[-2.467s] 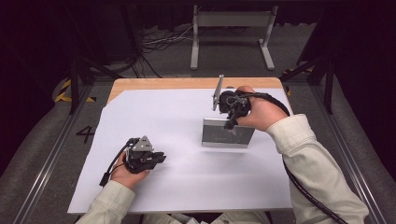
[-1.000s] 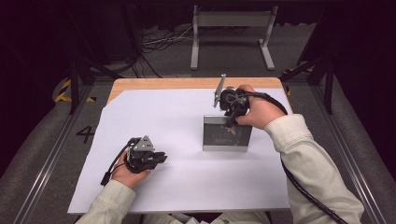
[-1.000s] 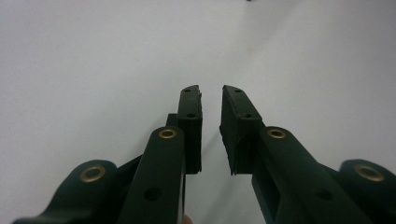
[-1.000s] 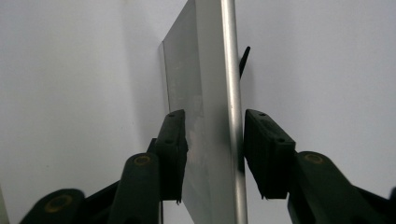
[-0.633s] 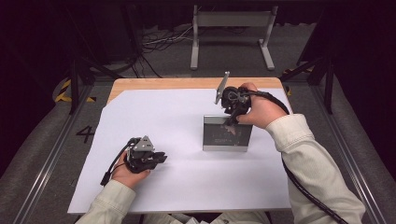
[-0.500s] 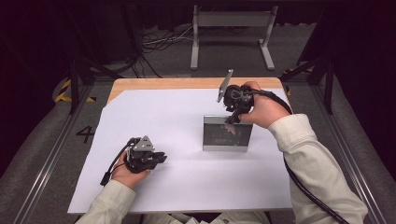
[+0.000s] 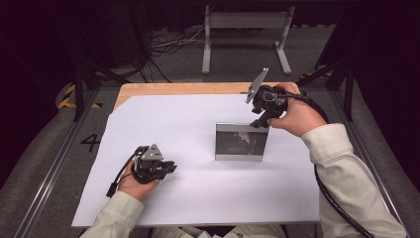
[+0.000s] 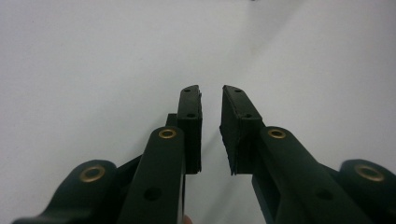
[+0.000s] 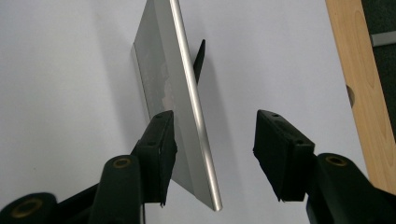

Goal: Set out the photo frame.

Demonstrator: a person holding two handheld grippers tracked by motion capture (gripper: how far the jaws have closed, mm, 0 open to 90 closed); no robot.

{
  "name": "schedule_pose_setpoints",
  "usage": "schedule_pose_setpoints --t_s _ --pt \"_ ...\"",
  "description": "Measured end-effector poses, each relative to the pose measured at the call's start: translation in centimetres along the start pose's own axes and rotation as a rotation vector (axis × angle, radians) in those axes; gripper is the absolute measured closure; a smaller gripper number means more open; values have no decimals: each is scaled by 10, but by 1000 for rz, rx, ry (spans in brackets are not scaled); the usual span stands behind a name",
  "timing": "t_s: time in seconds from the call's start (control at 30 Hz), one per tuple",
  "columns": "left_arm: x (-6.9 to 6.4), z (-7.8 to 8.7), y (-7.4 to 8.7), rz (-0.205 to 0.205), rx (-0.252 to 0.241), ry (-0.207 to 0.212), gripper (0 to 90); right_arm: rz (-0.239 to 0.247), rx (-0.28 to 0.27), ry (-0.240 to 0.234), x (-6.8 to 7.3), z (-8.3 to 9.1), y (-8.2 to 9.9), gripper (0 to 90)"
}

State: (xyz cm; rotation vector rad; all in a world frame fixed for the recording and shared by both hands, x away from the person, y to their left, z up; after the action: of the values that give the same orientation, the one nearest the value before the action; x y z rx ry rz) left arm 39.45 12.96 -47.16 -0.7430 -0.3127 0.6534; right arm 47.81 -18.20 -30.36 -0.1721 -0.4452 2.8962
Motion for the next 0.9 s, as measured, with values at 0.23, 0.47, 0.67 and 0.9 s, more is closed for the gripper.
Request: schedule_pose_setpoints --t_s 0.23,0.47,0.67,0.9 --pt "0 0 0 -1 2 2 784 -23 -28 11 -1 9 13 482" --pt "2 -1 -1 1 1 -3 783 -53 -49 23 -2 16 27 479" --pt "3 -2 -1 3 1 -5 783 -85 -56 36 -3 22 43 480" --pt "5 -2 -1 2 5 -7 782 -113 -65 44 -6 27 59 479"
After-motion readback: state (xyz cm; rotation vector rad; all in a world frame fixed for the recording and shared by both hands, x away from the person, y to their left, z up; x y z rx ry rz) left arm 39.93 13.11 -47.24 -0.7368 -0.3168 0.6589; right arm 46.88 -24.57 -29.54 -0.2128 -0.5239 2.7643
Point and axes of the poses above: each handheld gripper's, and its own axes: z roughly backward along the jaws, y roughly out of its underside, x roughly to its left, the point moved 6 cm from there along -z, roughly forward along the jaws, and after that the axes turned 8 degrees about -y, right-handed, at the moved point
